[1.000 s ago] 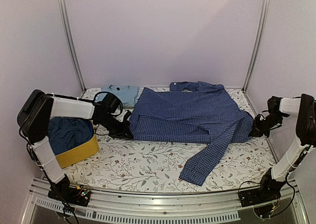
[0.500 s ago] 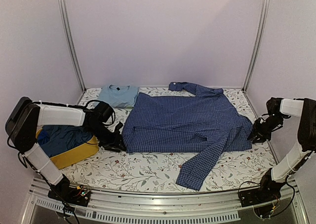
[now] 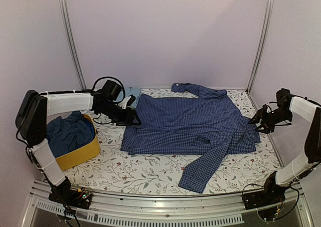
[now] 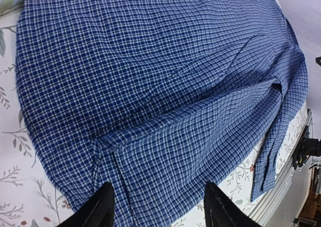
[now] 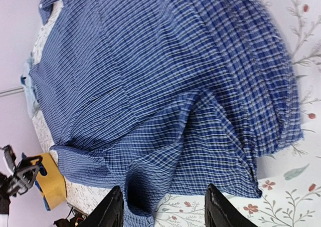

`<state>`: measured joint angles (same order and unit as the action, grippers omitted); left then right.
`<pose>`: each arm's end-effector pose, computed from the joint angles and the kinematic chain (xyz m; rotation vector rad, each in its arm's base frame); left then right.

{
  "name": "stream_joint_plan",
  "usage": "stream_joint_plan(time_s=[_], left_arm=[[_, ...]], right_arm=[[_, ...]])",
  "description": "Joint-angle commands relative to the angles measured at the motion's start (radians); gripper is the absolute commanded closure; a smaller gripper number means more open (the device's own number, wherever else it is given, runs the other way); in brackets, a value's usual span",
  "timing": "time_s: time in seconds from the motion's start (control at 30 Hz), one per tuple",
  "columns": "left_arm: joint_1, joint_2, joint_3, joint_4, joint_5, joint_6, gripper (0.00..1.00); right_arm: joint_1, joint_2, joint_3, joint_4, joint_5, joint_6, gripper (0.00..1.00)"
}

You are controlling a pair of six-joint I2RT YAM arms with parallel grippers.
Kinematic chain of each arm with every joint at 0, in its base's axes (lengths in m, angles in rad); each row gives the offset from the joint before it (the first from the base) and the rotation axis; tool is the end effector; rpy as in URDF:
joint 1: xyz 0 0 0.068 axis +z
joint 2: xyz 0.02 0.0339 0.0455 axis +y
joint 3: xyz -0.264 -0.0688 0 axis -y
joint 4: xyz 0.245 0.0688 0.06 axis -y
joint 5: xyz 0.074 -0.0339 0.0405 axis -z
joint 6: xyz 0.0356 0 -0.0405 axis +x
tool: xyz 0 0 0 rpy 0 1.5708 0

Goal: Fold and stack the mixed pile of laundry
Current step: Adjust the 1/3-folded shirt at the center of the board, then smooth out the 1/3-folded shirt at the center of the board.

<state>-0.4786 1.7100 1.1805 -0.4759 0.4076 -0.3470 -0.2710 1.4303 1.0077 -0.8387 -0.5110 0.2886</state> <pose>0.3091 -0.1763 0.2129 0.3353 2.6524 -0.8162 0.2581 -0.0537 0.2291 0.6520 2.6752 0.7224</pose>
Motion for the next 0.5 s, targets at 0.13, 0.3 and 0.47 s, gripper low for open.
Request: stream_joint_plan(time_s=[0.13, 0.3, 0.47], left_arm=[[0.021, 0.203, 0.094, 0.034, -0.043, 0.156, 0.37], [0.023, 0.232, 0.11, 0.076, -0.002, 0.201, 0.38], [0.023, 0.252, 0.106, 0.122, 0.048, 0.232, 0.45]], right_arm=[[0.037, 0.024, -0.097, 0.097, -0.28, 0.074, 0.38], [0.038, 0.075, -0.109, 0.104, -0.272, 0.078, 0.28], [0.038, 0.131, -0.107, 0.131, -0.239, 0.065, 0.28]])
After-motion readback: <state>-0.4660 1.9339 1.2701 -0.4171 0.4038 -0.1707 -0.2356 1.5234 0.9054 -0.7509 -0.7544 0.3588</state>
